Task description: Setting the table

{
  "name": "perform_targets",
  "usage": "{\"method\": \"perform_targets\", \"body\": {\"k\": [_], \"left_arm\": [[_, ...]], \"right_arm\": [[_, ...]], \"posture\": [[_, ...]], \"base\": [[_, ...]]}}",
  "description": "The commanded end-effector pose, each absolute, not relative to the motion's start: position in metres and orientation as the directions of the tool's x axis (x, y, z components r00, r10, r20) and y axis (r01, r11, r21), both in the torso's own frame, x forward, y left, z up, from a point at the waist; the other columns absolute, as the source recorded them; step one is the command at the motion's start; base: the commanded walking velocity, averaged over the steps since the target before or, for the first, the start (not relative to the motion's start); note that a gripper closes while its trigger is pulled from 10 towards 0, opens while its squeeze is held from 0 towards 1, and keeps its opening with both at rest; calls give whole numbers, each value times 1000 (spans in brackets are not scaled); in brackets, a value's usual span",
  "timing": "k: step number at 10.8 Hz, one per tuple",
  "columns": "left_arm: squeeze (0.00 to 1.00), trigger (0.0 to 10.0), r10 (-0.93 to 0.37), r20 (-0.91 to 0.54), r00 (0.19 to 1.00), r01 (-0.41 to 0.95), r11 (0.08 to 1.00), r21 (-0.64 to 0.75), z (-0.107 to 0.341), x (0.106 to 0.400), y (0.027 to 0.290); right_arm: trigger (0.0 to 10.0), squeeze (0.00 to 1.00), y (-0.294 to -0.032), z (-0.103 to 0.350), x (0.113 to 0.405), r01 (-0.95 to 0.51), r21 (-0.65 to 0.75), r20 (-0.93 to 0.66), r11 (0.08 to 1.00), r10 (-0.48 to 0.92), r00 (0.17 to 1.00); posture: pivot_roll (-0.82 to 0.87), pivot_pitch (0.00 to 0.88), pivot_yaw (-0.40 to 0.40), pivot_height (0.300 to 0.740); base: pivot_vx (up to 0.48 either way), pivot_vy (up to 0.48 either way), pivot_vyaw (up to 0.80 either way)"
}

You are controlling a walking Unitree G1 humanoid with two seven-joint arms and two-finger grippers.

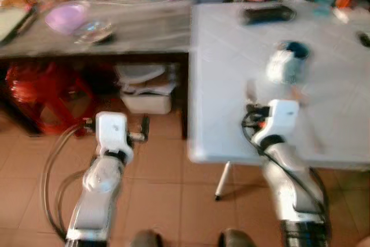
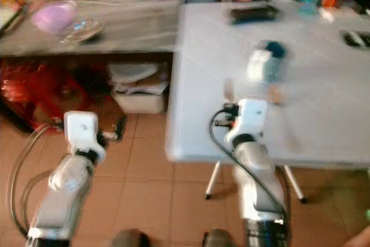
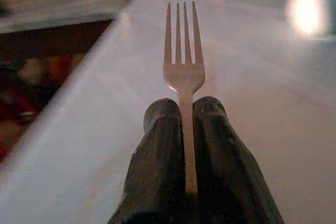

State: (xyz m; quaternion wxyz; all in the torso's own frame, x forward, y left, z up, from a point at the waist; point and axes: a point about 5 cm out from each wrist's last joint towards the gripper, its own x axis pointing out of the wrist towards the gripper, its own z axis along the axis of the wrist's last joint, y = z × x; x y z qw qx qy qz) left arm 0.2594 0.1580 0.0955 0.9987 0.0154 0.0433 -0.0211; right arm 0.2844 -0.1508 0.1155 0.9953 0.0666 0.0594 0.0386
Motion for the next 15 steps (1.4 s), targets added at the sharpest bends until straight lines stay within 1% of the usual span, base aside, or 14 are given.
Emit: {"method": "perform_targets", "body": {"k": [1,2,4,6,9,15], "left_arm": [[0,10000,-29,-86,996,32,999,30,96,260,160],[0,10000,-25,-94,995,25,1000,0,95,261,160],[0,10000,-40,-83,996,41,999,10,97,263,159],[0,10000,-58,-77,995,59,998,8,97,265,157],[0,10000,-68,-66,995,69,997,16,98,265,155],[0,10000,-85,-55,995,86,996,20,100,266,151]], "right_arm": [[0,0,-154,117,286,-58,126,-102,990,71,992],[0,0,-154,117,287,-56,125,-99,991,68,993],[0,0,-157,121,291,-35,114,-71,993,43,997],[0,0,-162,125,295,-9,103,-48,995,14,999],[0,0,-163,123,294,-3,100,-45,995,8,999],[0,0,-165,126,297,-2,81,-24,997,4,1000]], "posture": [[-51,57,69,740],[-50,55,69,740],[-50,51,70,740],[-51,49,71,740],[-51,43,70,740],[-56,41,70,740]], "base": [[0,476,0],[0,439,0],[0,428,0],[324,351,0],[369,305,0],[464,0,0]]}}
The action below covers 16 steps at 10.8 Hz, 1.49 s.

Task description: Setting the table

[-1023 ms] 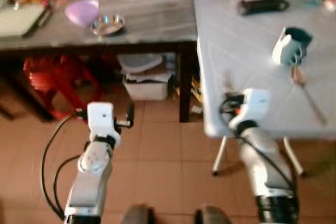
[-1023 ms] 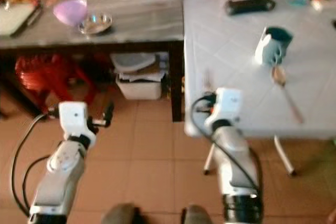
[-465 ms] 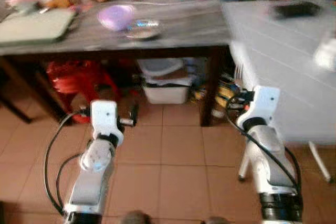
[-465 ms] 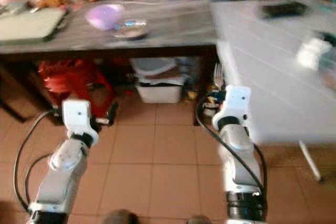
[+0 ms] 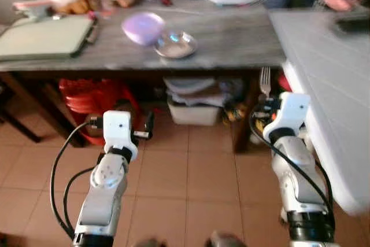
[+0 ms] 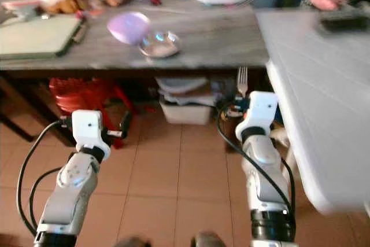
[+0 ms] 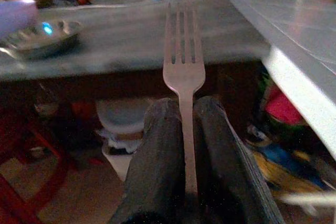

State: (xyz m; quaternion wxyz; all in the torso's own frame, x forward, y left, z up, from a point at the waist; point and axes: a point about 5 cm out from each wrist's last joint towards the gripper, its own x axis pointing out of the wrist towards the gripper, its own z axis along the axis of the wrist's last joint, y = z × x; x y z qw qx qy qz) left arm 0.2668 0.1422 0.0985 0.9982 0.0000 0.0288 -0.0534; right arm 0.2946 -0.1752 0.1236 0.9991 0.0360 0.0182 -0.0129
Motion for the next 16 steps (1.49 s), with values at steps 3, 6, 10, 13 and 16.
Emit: {"method": "perform_targets", "body": {"k": [3,6,10,13,16], "left_arm": [[0,10000,-89,-53,995,90,996,16,100,266,150],[0,10000,-95,-55,994,96,995,14,100,265,149],[0,10000,-75,-43,996,75,997,3,101,263,152],[0,10000,-25,-22,999,25,999,27,107,261,163],[0,10000,9,-22,1000,-8,998,58,109,254,176]], "right_arm": [[0,0,-163,128,299,-20,67,-13,998,21,1000],[0,0,-161,129,300,-23,66,-6,998,23,1000],[0,0,-163,129,305,-29,82,-16,996,31,999],[0,0,-161,128,313,-35,132,-46,991,41,998],[0,0,-150,120,316,-68,181,-102,981,87,991]], "posture": [[-54,45,71,740],[-51,51,73,740],[-43,60,79,740],[-21,82,81,740],[-7,117,88,740]], "base": [[472,0,0],[472,0,0],[436,0,0],[0,0,0],[0,0,0]]}}
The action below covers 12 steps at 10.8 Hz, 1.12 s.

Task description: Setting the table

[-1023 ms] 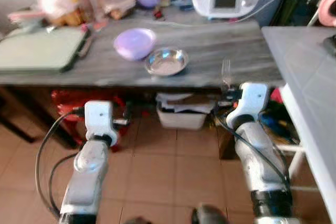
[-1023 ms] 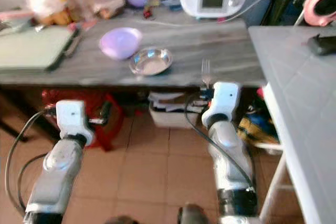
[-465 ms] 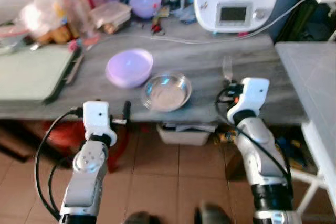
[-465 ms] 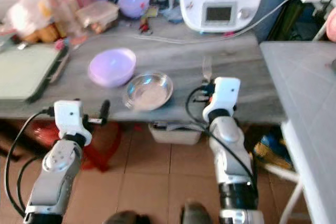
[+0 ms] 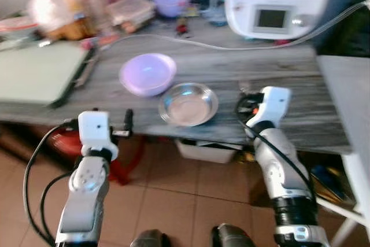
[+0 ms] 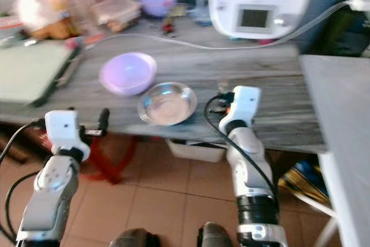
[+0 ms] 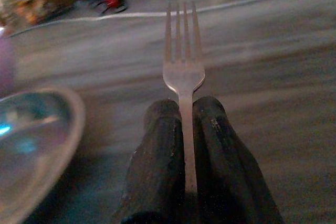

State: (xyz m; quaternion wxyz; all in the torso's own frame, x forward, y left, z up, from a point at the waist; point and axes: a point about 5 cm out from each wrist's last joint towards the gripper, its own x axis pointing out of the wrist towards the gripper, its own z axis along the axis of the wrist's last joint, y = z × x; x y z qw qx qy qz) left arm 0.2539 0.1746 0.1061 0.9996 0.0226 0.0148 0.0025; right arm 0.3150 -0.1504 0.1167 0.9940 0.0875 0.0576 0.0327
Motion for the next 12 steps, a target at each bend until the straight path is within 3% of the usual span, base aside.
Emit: {"method": "perform_targets", "body": {"k": [1,2,3,12], "left_arm": [[0,10000,7,-34,999,-4,998,60,107,251,175],[0,10000,-4,-43,999,6,998,59,106,249,173],[0,10000,-8,-44,999,11,998,55,106,248,172],[0,10000,-45,-65,997,48,998,40,105,247,165]], "right_arm": [[0,0,-145,119,318,-72,198,-111,978,96,989],[1294,0,-140,118,321,-71,218,-121,973,99,988],[10000,0,-136,118,324,-62,209,-141,976,93,986],[10000,0,-128,107,338,43,238,-300,970,31,953]], "posture": [[-3,122,92,740],[1,127,94,740],[4,129,92,740],[8,131,88,740]], "base": [[0,0,0],[0,0,0],[0,0,0],[0,0,0]]}}
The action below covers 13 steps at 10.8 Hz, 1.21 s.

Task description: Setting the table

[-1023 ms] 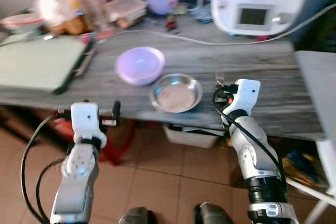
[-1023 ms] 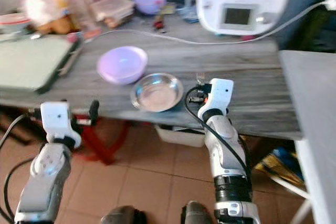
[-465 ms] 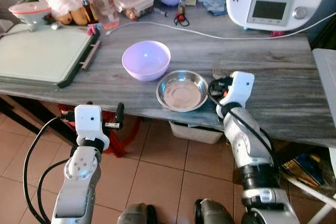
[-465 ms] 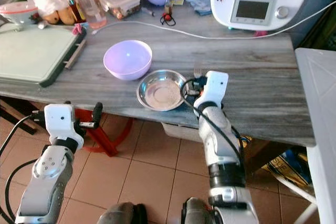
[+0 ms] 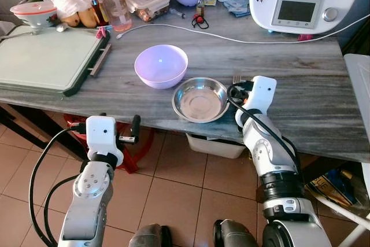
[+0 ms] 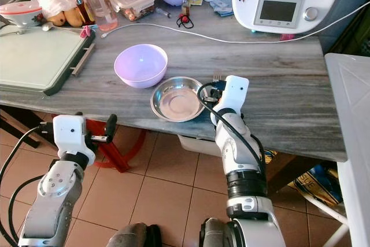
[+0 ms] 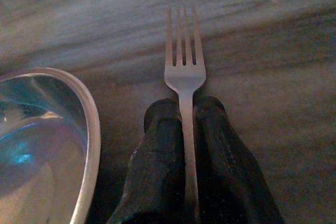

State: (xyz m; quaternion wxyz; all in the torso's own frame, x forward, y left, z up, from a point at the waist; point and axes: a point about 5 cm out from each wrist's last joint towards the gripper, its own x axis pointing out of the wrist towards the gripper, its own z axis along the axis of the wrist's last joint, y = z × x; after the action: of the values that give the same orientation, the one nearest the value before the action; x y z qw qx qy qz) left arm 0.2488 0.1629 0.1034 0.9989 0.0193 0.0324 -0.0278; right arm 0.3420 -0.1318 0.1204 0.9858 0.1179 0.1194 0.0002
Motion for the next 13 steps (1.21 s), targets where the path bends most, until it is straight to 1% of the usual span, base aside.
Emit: {"method": "perform_targets", "body": {"k": [1,2,3,4,9,12,13], "left_arm": [[0,10000,-48,-66,997,51,998,38,105,248,165],[0,10000,-50,-66,997,53,998,37,105,248,164],[0,10000,-52,-66,996,55,998,35,105,249,164],[0,10000,-55,-66,996,57,998,32,105,249,162],[0,10000,-55,-64,996,56,998,26,104,249,160],[0,10000,-63,-47,997,63,998,5,106,250,158],[0,10000,-69,-35,997,69,998,-4,108,250,157]], "right_arm": [[10000,0,-127,104,335,42,237,-322,971,38,946],[10000,0,-127,102,333,40,235,-333,971,42,942],[10000,275,-127,99,330,39,221,-348,974,41,937],[10000,1000,-127,97,327,50,228,-358,972,36,933],[10000,1000,-139,111,323,82,201,-320,976,-14,947],[10000,1000,-148,120,319,105,214,-252,971,-49,966],[10000,1000,-149,123,317,99,199,-221,975,-54,974]], "posture": [[4,132,86,740],[4,132,86,740],[-1,131,85,740],[-1,130,85,740],[-10,128,78,740],[-16,125,76,740],[-17,122,73,740]], "base": [[0,0,0],[0,0,0],[0,0,0],[0,0,0],[0,0,0],[0,0,0],[0,0,0]]}}
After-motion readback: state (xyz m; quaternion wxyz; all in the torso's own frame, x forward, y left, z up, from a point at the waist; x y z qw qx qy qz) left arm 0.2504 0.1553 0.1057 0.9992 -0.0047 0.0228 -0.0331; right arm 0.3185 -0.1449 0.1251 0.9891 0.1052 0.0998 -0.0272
